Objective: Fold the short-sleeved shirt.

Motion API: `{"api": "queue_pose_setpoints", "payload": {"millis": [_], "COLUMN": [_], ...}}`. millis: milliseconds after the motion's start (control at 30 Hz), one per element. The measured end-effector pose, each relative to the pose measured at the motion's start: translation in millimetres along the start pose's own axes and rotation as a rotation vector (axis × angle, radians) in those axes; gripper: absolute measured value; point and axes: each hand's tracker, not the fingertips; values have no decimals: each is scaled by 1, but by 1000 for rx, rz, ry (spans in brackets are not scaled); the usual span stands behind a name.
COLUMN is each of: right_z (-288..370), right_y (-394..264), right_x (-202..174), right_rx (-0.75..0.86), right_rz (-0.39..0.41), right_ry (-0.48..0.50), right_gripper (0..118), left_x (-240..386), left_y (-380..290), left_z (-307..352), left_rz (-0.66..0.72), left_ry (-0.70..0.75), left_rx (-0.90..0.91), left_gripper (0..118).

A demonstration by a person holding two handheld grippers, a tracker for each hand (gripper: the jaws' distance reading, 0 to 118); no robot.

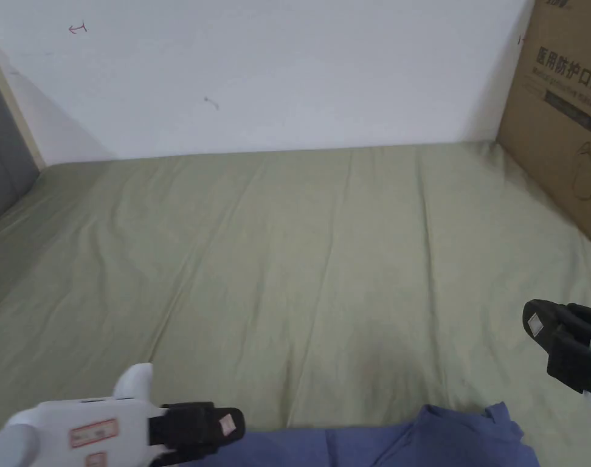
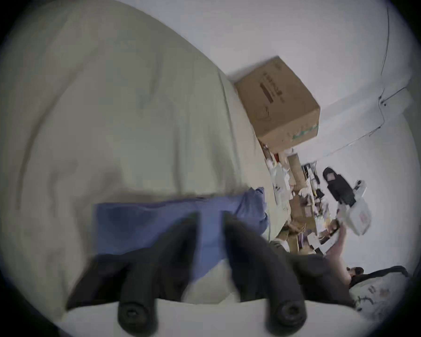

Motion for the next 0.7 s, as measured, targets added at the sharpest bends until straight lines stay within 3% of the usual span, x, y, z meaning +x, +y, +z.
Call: {"api": "queue_pose_setpoints", "payload": {"millis": [33,100,300,433,533,667,700], "right_z": [-1,-1,-8,-12,-16,-22,-23], "right_y": [0,0,-6,-7,-7,-6,-6], "right_x": [-1,-5,-12,-17,-24,-34,-37], "right_rx": [0,-5,-50,-77,-92,-108,-112], "right_rz": [0,-1,18,35,51,79,87], "right_ry": [1,3,-9,-12,-5,15,24], "right_gripper": [0,0,0,0,0,0,0], "left_x": [-9,-35,-84,-113,-121,-120,-121], "left_y": [-1,-7,-29,-33,-36,-31,-30], "left_z": [7,12,1,-25,-55,-78,-79], "left_rz": [17,78,201,394,555,420,410], "left_ry": [4,21,-4,-366,-556,-565,-565], "left_rx": [0,-48,-102,-95,-99,-210,-201], "left_gripper": [46,117,118,118,118,118,113]}}
